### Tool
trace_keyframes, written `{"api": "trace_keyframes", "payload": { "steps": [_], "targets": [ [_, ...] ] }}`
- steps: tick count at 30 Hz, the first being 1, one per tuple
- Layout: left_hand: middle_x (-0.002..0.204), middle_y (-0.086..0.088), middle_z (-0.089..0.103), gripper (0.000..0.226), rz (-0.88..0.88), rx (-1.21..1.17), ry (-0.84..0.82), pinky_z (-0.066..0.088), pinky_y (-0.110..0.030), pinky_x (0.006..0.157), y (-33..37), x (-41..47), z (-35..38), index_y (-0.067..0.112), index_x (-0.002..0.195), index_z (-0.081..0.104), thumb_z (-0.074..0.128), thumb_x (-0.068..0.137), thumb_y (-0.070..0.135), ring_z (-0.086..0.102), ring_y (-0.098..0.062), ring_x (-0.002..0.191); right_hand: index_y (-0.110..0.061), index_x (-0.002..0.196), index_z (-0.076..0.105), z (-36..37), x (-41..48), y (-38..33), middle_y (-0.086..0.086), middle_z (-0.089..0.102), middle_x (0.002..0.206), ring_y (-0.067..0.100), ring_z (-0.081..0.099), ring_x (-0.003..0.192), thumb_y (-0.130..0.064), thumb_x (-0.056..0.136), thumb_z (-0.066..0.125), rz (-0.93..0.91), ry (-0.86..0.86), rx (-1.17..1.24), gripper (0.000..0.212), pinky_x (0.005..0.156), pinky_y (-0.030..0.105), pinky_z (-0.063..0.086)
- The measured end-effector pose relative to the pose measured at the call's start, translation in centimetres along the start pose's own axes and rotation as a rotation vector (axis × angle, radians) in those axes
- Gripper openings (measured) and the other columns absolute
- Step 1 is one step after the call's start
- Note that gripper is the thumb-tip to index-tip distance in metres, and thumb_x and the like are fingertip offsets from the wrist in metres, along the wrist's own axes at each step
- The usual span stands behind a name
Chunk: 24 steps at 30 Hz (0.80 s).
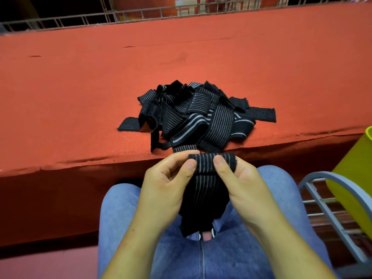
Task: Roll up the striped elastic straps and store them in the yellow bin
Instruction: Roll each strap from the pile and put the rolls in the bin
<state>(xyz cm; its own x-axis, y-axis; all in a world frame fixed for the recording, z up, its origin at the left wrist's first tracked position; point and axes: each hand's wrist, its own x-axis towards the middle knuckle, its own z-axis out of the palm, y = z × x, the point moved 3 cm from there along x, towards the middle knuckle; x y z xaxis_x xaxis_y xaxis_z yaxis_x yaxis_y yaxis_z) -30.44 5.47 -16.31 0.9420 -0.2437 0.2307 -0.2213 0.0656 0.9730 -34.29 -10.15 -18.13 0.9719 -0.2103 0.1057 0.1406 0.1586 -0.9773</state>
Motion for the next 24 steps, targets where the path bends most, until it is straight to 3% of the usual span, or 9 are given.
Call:
{"api": "trace_keyframes", "payload": {
  "steps": [4, 8, 13, 19, 22, 24],
  "targets": [
    [0.107, 0.004, 0.079, 0.022, -0.026, -0.021, -0.06, 0.054, -0.02, 0.084, -0.1, -0.1, 0.4, 0.018, 0.112, 0.075, 0.065, 0.095, 0.028, 0.073, -0.006, 0.1, -0.018, 0.102, 0.077, -0.2, 0.0, 0.0, 0.004, 0.082, 0.1, 0.014, 0.077, 0.094, -0.038, 0.095, 0.061, -0.024, 0.042, -0.012, 0.027, 0.083, 0.029, 0.057],
    [0.107, 0.002, 0.08, 0.028, -0.032, -0.035, -0.093, 0.055, -0.02, 0.085, 0.0, -0.1, 0.7, 0.015, 0.112, 0.075, 0.067, 0.088, 0.027, 0.073, -0.007, 0.1, -0.018, 0.103, 0.078, -0.3, 0.1, 0.2, 0.006, 0.082, 0.104, 0.02, 0.077, 0.099, -0.039, 0.095, 0.061, -0.016, 0.062, -0.026, 0.028, 0.09, 0.039, 0.058],
    [0.105, -0.001, 0.08, 0.019, -0.001, -0.008, -0.05, 0.056, -0.023, 0.088, -0.1, -0.1, 0.5, 0.013, 0.11, 0.076, 0.069, 0.092, 0.015, 0.074, -0.012, 0.1, -0.014, 0.108, 0.078, -0.2, 0.1, 0.4, 0.004, 0.082, 0.104, 0.015, 0.077, 0.1, -0.044, 0.09, 0.062, 0.049, 0.028, -0.013, 0.038, 0.087, 0.032, 0.057],
    [0.105, -0.001, 0.078, 0.019, 0.037, 0.001, 0.038, 0.055, -0.022, 0.088, 0.0, 0.1, 0.1, 0.014, 0.111, 0.075, 0.068, 0.096, 0.005, 0.073, -0.013, 0.101, -0.013, 0.112, 0.079, -0.1, -0.1, 1.3, 0.01, 0.081, 0.11, 0.03, 0.076, 0.111, -0.078, 0.085, 0.066, 0.222, -0.008, -0.037, 0.071, 0.106, 0.057, 0.054],
    [0.109, -0.001, 0.078, 0.025, 0.055, -0.005, 0.056, 0.055, -0.027, 0.093, 0.1, 0.1, 0.0, 0.02, 0.113, 0.074, 0.069, 0.095, 0.004, 0.073, -0.015, 0.106, -0.006, 0.112, 0.077, 0.0, -0.1, 1.1, 0.017, 0.079, 0.112, 0.04, 0.073, 0.114, -0.084, 0.075, 0.067, 0.228, -0.003, -0.031, 0.087, 0.107, 0.064, 0.051],
    [0.112, -0.002, 0.077, 0.029, 0.063, -0.007, 0.052, 0.054, -0.033, 0.097, 0.0, 0.1, 0.0, 0.024, 0.115, 0.074, 0.071, 0.094, 0.004, 0.072, -0.017, 0.11, -0.004, 0.11, 0.077, -0.1, -0.1, 0.9, 0.02, 0.079, 0.109, 0.043, 0.073, 0.112, -0.078, 0.084, 0.066, 0.222, 0.018, -0.012, 0.079, 0.105, 0.067, 0.051]
  ]
}}
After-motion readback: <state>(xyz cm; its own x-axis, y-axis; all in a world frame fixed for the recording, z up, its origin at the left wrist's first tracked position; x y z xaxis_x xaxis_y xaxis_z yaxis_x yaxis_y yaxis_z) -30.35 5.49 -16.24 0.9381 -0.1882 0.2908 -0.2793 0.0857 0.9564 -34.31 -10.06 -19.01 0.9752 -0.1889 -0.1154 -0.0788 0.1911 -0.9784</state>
